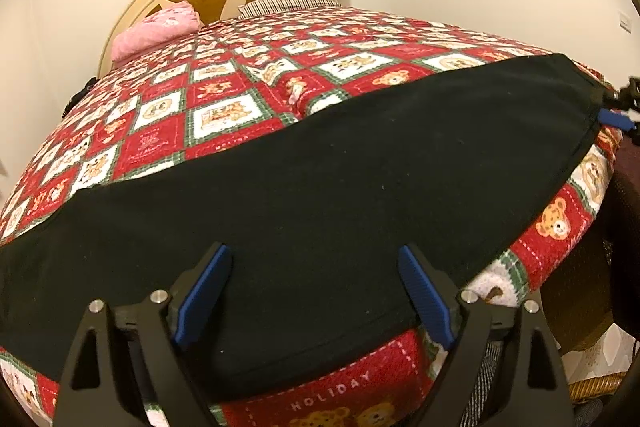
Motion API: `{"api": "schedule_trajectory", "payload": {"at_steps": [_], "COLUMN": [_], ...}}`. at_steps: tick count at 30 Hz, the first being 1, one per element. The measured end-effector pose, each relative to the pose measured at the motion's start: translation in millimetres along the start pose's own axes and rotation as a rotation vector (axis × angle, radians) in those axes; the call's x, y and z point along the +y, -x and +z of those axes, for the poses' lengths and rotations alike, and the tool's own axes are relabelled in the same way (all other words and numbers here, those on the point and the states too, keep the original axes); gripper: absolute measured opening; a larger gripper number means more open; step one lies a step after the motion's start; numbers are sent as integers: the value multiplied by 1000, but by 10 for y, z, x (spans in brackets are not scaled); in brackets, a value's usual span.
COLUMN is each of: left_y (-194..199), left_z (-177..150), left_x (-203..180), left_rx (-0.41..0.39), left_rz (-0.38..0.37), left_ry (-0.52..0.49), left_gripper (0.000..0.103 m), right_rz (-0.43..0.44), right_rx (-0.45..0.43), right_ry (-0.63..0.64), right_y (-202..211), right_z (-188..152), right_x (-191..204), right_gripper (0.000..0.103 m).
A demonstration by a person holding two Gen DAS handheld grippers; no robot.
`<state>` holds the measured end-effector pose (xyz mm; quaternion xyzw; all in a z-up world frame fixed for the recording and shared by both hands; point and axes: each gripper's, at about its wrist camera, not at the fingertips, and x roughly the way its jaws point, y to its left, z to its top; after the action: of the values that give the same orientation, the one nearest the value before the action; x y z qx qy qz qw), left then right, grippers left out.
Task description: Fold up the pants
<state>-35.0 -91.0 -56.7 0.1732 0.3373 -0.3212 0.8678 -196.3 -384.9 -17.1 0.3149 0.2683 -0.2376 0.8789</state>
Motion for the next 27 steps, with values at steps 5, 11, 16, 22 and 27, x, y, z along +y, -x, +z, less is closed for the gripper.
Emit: {"api": "schedule_trajectory", "payload": {"at_steps": [5,11,16,22,27], "left_y": [-21,-18,-3,121,81], "left_z": [0,5,40,248,427], "left_x": [-17,-10,12,44,-73], "left_rx": [-2,3,17,-7,-32], "left_rz": [9,8,-12,-82,-100], "left_ry": [1,5,9,21,14], "left_gripper": [91,91,91,90,90], "right_rz": [66,143,125,118,185], "right_rx": [-10,33,73,88,95], "right_ry": [-127,-18,52,34,-8], "right_y": [-12,-187,-202,-100,-95], "right_z": [132,0,-23,-2,-51], "right_x": [-322,-45,-14,-174,-297], "right_gripper": [46,43,5,4,4]}}
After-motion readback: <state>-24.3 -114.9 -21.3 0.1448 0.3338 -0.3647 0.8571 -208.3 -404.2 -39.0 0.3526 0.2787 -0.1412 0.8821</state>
